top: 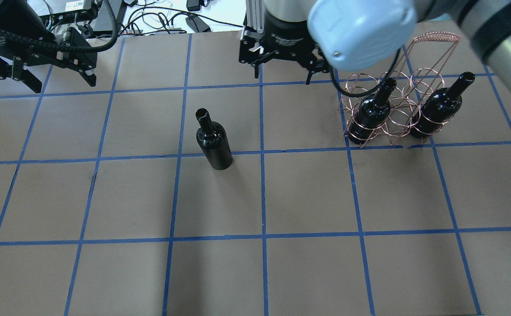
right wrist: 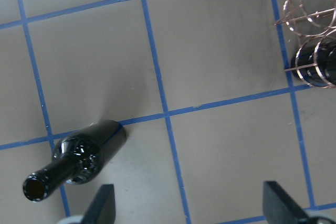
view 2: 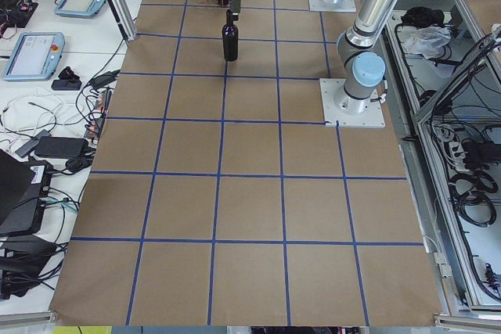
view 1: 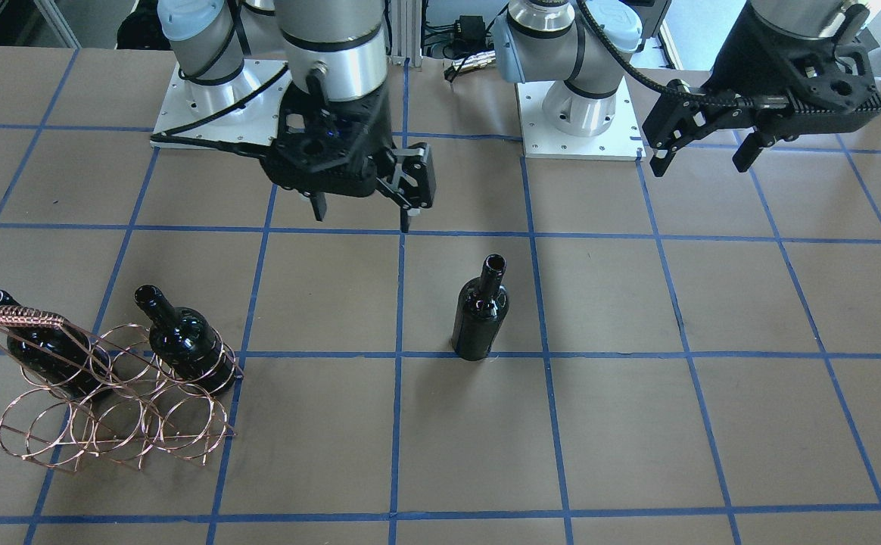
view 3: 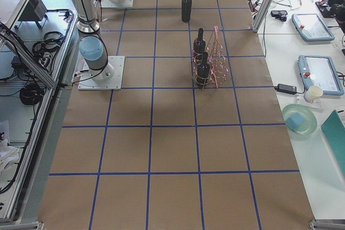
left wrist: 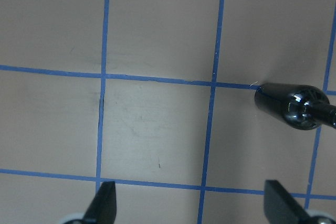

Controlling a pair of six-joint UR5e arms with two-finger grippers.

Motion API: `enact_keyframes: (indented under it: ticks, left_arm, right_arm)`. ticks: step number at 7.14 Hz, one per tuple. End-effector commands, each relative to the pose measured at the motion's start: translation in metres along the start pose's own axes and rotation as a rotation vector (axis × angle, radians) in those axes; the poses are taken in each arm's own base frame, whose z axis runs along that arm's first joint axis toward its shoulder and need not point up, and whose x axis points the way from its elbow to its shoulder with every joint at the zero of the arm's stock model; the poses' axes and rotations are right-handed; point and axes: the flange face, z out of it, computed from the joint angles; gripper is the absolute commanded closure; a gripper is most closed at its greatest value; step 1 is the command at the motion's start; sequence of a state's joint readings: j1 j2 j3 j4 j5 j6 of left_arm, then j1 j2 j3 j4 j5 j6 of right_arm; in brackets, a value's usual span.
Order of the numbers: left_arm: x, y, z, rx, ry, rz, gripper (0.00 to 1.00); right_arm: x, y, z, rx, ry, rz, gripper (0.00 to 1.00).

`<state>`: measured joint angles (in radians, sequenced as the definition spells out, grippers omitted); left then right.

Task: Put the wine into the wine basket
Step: 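Reach the right gripper across to the bottle neck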

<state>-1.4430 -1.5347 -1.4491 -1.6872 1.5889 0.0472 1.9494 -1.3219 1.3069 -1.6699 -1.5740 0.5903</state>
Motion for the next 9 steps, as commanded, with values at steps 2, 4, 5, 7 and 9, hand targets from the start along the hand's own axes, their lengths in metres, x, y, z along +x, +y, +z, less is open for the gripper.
enact_keyframes:
  ticks: [2, 4, 5, 7, 9]
  left_arm:
    - [0.004, 0.007, 0.005, -0.007, -0.011, 0.096, 0.0]
    - [0.004, 0.009, 0.002, -0.004, -0.015, 0.098, 0.0]
    - [0.004, 0.009, 0.002, -0.001, -0.015, 0.097, 0.0]
    - [0.004, 0.009, 0.002, -0.001, -0.015, 0.097, 0.0]
    - [0.004, 0.01, 0.003, -0.004, -0.015, 0.098, 0.0]
  right_arm:
    - [-0.054, -0.002, 0.034, 0.01, -0.041, 0.124, 0.0]
    - [-0.09, 0.002, 0.055, -0.001, -0.042, 0.116, 0.0]
    - [-0.1, 0.008, 0.059, -0.007, -0.058, 0.119, 0.0]
    - [-0.124, 0.027, 0.092, -0.027, -0.027, 0.09, 0.0]
    - [-0.127, 0.027, 0.114, -0.05, -0.001, 0.073, 0.04]
